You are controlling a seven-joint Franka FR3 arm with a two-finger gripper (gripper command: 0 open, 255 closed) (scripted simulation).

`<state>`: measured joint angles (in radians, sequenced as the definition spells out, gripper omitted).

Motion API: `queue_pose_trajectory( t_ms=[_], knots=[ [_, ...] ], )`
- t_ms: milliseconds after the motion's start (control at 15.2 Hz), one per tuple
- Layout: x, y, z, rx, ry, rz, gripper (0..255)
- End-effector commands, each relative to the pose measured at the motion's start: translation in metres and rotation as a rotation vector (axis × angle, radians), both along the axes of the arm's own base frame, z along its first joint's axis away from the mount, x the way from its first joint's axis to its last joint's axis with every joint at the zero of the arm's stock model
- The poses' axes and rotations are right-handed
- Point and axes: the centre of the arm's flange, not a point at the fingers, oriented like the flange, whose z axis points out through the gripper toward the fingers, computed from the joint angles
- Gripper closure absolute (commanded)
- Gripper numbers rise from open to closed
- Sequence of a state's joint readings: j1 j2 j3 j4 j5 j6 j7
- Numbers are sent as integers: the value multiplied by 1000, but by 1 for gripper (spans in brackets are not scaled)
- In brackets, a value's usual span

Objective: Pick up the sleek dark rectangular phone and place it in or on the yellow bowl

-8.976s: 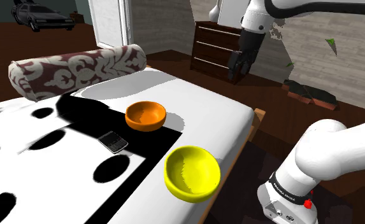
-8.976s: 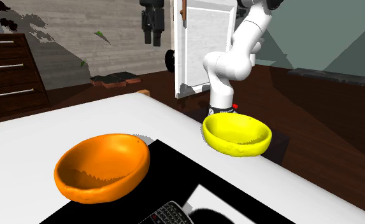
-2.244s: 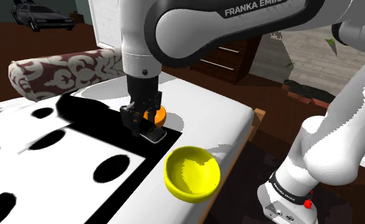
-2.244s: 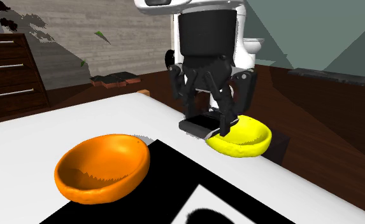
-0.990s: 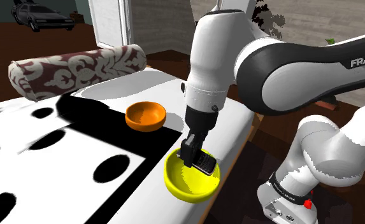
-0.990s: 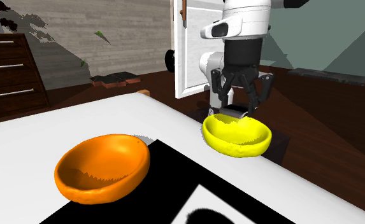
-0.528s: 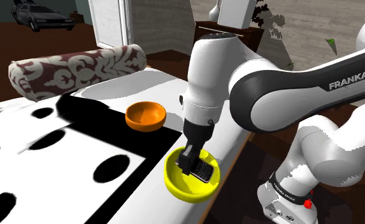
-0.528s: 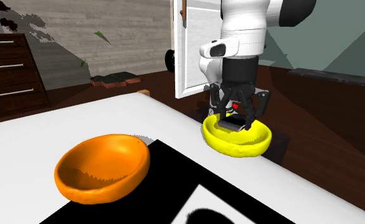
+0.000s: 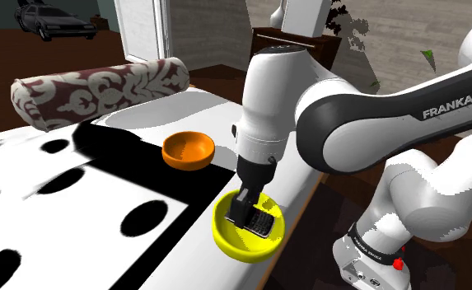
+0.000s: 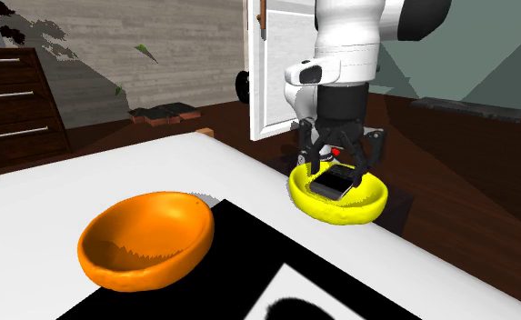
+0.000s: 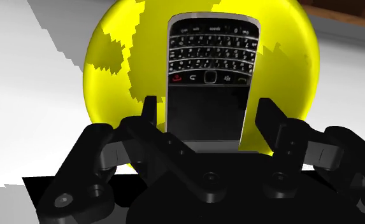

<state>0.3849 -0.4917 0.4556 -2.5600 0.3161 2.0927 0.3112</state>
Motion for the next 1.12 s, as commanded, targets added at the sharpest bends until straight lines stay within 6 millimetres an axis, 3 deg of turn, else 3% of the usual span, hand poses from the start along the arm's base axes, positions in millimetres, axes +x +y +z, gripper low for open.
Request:
queue_pose_trajectory(
  t_ms=[0,264,528,1056],
  knots=[
    [0,0,0,-1,1,0,0],
    [0,0,0,-1,1,0,0],
    [2,-2,49,-1,1,0,0],
    [2,-2,49,-1,1,0,0]
  ],
)
